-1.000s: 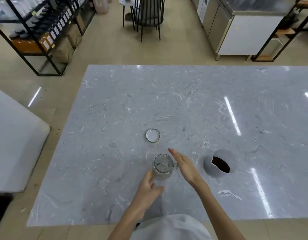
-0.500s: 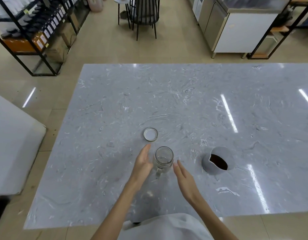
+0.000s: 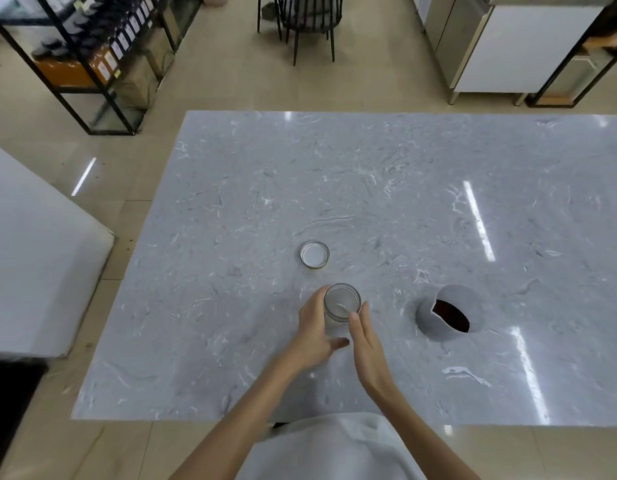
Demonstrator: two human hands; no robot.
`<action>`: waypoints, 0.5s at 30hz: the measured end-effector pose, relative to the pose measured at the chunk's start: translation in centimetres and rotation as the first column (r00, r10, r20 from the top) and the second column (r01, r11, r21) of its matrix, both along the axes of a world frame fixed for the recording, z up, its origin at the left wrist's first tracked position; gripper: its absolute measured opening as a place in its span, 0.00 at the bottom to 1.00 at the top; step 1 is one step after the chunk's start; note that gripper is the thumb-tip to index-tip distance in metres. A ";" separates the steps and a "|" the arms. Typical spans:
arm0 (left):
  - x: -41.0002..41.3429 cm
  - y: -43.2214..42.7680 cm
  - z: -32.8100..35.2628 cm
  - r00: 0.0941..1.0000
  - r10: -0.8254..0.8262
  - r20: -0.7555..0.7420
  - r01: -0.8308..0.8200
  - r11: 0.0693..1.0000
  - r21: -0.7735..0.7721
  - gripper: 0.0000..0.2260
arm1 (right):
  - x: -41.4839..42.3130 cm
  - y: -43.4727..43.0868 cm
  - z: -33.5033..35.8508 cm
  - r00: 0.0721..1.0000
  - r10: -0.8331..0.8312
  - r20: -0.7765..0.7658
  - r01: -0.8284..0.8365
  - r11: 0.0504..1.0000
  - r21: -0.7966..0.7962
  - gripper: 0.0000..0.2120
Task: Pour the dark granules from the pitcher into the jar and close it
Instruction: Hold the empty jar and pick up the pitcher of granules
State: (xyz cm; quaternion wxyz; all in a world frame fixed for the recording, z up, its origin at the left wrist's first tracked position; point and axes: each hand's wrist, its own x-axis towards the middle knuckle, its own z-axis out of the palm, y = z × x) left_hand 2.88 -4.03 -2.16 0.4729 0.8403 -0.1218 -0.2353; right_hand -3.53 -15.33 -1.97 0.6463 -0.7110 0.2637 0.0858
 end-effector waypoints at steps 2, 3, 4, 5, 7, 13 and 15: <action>0.6 0.0 -0.3 0.999 -0.007 0.046 0.006 1.000 0.012 0.45 | -0.1 -0.8 0.1 1.000 -0.008 0.004 0.008 1.000 -0.026 0.32; 0.7 0.0 -0.5 0.998 -0.006 0.068 0.004 1.000 0.019 0.46 | 0.1 -1.2 0.2 1.000 -0.028 0.004 0.028 0.999 -0.037 0.33; 0.7 -0.1 -0.6 0.997 0.001 0.083 -0.003 1.000 0.024 0.45 | 0.3 -1.5 0.2 0.998 -0.055 -0.001 0.055 0.998 -0.038 0.33; 0.7 -0.2 -0.8 0.995 0.021 0.095 -0.023 1.000 0.017 0.44 | 0.6 -1.6 0.3 0.998 -0.066 -0.005 0.066 0.997 -0.033 0.33; 0.9 -0.5 -1.2 0.990 0.074 0.124 -0.070 0.997 -0.037 0.39 | 1.2 -1.5 0.3 1.000 -0.031 0.000 0.031 0.999 -0.027 0.33; 1.6 -1.5 -2.9 0.986 0.041 0.161 -0.037 0.999 -0.030 0.41 | -0.6 -4.4 1.7 0.985 -0.084 0.149 0.121 0.959 -0.256 0.18; 1.7 -2.5 -3.1 0.985 0.022 0.174 -0.020 1.000 -0.009 0.42 | -2.6 -6.3 2.7 0.924 -0.239 0.300 0.337 0.878 -0.339 0.08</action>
